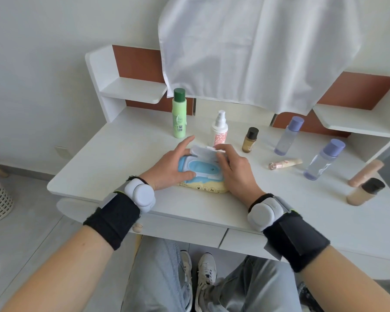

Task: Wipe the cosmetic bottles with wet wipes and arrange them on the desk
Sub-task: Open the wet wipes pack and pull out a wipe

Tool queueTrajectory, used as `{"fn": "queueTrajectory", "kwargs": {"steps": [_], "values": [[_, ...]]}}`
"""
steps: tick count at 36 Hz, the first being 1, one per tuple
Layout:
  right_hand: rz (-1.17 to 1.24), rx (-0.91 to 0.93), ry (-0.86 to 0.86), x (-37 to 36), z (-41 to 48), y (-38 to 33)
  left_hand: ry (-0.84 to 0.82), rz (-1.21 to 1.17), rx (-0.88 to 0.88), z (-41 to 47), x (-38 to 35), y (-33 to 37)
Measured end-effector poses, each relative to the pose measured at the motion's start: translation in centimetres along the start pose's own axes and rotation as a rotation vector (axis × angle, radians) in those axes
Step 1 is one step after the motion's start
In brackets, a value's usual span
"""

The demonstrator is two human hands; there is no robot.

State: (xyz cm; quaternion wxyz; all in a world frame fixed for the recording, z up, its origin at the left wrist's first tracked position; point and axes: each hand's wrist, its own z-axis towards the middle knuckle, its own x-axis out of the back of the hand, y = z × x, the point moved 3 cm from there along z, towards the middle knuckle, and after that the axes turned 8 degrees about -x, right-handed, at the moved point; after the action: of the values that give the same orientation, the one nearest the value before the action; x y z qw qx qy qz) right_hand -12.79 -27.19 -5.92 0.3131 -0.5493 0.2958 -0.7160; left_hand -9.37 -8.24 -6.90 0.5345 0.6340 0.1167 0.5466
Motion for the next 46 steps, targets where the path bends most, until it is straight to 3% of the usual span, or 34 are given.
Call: {"fn": "queueTrajectory", "kwargs": {"steps": [10, 19, 25, 34, 41, 46], "values": [[0.180, -0.135, 0.165, 0.7, 0.3, 0.7, 0.067, -0.072, 0.012, -0.5, -0.1, 0.0], [0.035, -0.104, 0.032, 0.2, -0.1, 0.4, 0.078, 0.108, -0.022, -0.8, -0.2, 0.4], [-0.167, -0.065, 0.012, -0.1, -0.4, 0.7, 0.022, 0.252, 0.073, -0.5, -0.5, 0.6], [-0.245, -0.007, -0.053, -0.4, -1.0, 0.6, -0.041, 0.352, 0.091, -0.5, -0.4, 1.2], [-0.238, 0.007, -0.082, -0.4, -1.1, 0.4, 0.031, 0.611, -0.199, 0.3, -0.7, 4.1], [-0.243, 0.003, -0.100, -0.4, -1.1, 0.4, 0.033, 0.554, -0.116, 1.2, -1.8, 5.4]]}}
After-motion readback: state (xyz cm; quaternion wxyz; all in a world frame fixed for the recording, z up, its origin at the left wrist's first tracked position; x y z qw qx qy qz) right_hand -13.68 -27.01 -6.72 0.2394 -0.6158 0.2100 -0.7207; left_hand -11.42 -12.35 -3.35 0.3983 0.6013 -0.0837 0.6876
